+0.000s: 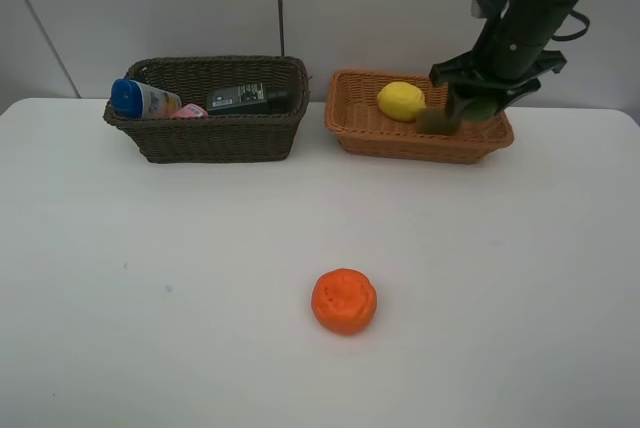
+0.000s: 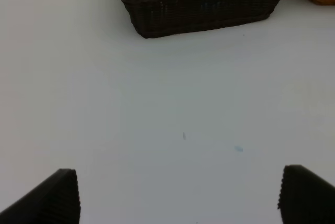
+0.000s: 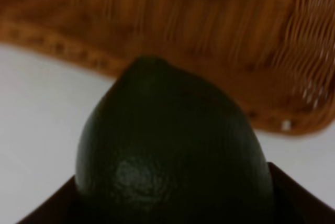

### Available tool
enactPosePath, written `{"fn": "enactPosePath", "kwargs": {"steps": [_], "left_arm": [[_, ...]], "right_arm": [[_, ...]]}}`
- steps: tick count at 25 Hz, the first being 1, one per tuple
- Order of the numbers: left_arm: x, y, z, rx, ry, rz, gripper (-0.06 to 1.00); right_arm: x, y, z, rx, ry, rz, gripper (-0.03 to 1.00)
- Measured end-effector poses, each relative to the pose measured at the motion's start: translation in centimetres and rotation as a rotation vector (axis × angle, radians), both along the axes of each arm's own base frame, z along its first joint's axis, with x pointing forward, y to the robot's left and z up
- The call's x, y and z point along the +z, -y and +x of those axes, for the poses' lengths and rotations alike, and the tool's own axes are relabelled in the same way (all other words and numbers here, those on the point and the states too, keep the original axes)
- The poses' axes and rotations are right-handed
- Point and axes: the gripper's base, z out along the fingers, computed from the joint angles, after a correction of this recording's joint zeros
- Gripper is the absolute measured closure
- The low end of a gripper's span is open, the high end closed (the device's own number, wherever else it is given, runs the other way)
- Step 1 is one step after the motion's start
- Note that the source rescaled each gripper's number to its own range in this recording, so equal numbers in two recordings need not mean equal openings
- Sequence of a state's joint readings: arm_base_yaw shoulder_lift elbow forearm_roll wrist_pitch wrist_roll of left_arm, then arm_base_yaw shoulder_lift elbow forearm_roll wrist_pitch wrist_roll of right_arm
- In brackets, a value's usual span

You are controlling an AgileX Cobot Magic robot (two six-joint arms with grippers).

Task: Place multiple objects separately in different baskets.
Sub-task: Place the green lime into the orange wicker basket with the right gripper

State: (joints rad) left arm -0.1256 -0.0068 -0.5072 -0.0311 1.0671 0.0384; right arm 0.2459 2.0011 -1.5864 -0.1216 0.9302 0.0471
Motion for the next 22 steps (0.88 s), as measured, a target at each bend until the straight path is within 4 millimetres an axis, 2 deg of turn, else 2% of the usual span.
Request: {"fn": "enactPosePath", "kwargs": {"steps": [2, 4, 8, 9, 11, 13, 16, 19, 22], "left_arm": [[0.0, 0.0, 0.0, 0.000, 0.000, 0.000, -0.03], [0.0, 0.0, 0.0, -0.001, 0.000, -0.001, -0.03], [0.0, 0.0, 0.0, -0.001, 0.000, -0.001, -0.03], [0.0, 0.0, 0.0, -0.001, 0.000, -0.001, -0.03], [0.0, 0.0, 0.0, -0.001, 0.000, -0.001, -0.03], [0.0, 0.0, 0.0, -0.001, 0.000, -0.001, -0.03], [0.0, 0.0, 0.0, -0.001, 0.000, -0.001, -0.03], [0.0, 0.0, 0.0, -0.001, 0.000, -0.001, -0.03], [0.0, 0.0, 0.0, -0.001, 0.000, -0.001, -0.03]], "right_arm": [[-1.0, -0.1, 2.8, -0.012, 0.021, 0.004, 0.72], [-1.7, 0.1, 4.7, -0.026, 0.025, 0.003, 0.72], [-3.3, 0.9, 6.9, -0.056, -0.003, -0.010, 0.72], [-3.7, 1.1, 7.1, -0.063, -0.015, -0.013, 0.67], [-4.0, 1.4, 7.3, -0.070, -0.026, -0.015, 0.29], [-3.9, 1.6, 7.2, -0.080, -0.036, -0.016, 0.10], [-3.7, 1.5, 6.8, -0.103, -0.075, -0.001, 0.00], [-2.5, 1.4, 5.8, -0.119, -0.141, 0.015, 0.00], [-0.7, 1.3, 5.3, -0.124, -0.131, 0.050, 0.00]]}}
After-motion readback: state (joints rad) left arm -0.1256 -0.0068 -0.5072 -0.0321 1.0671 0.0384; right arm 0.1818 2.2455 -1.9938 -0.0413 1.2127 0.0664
